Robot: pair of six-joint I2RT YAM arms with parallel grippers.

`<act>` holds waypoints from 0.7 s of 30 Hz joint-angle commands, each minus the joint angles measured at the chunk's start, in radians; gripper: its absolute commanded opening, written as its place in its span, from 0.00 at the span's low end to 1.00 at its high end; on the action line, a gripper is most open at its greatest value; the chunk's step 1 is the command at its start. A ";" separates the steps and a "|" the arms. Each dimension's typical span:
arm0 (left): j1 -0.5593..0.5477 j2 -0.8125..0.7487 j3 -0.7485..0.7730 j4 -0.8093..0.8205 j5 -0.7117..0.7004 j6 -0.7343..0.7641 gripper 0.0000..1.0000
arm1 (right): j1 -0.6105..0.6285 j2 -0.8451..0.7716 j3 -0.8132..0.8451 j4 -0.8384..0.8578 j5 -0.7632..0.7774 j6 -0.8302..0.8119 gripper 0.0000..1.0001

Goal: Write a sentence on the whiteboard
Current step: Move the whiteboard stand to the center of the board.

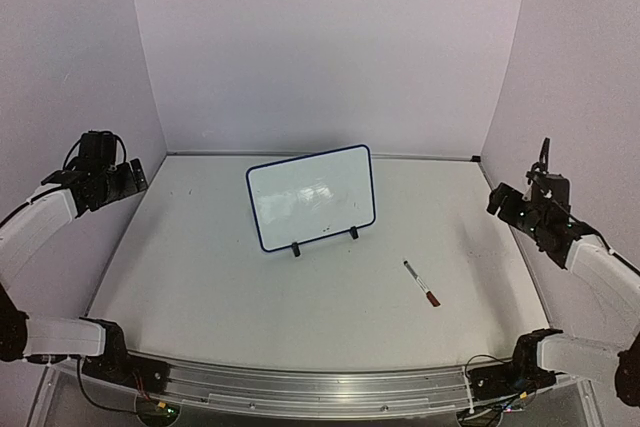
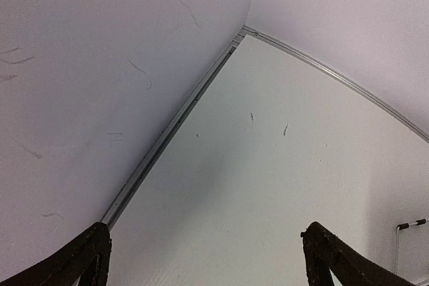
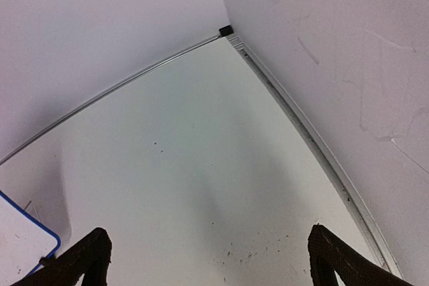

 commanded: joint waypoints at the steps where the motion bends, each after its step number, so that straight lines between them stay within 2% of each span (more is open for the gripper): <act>1: 0.001 0.034 0.100 -0.078 0.091 -0.039 1.00 | -0.003 0.039 0.088 -0.003 -0.242 -0.077 0.98; 5: 0.001 0.058 0.175 -0.146 0.231 -0.037 1.00 | 0.041 0.114 0.157 -0.022 -0.329 -0.103 0.98; 10: 0.001 0.066 0.312 -0.251 0.371 0.068 1.00 | 0.280 0.298 0.285 -0.065 -0.254 -0.171 0.96; 14: 0.001 0.067 0.368 -0.319 0.346 0.145 1.00 | 0.421 0.477 0.368 -0.046 -0.210 -0.162 0.84; 17: 0.002 0.017 0.306 -0.271 0.282 0.168 1.00 | 0.512 0.638 0.465 -0.044 -0.171 -0.172 0.78; 21: 0.001 -0.049 0.193 -0.177 0.247 0.186 1.00 | 0.562 0.842 0.589 -0.009 -0.208 -0.155 0.67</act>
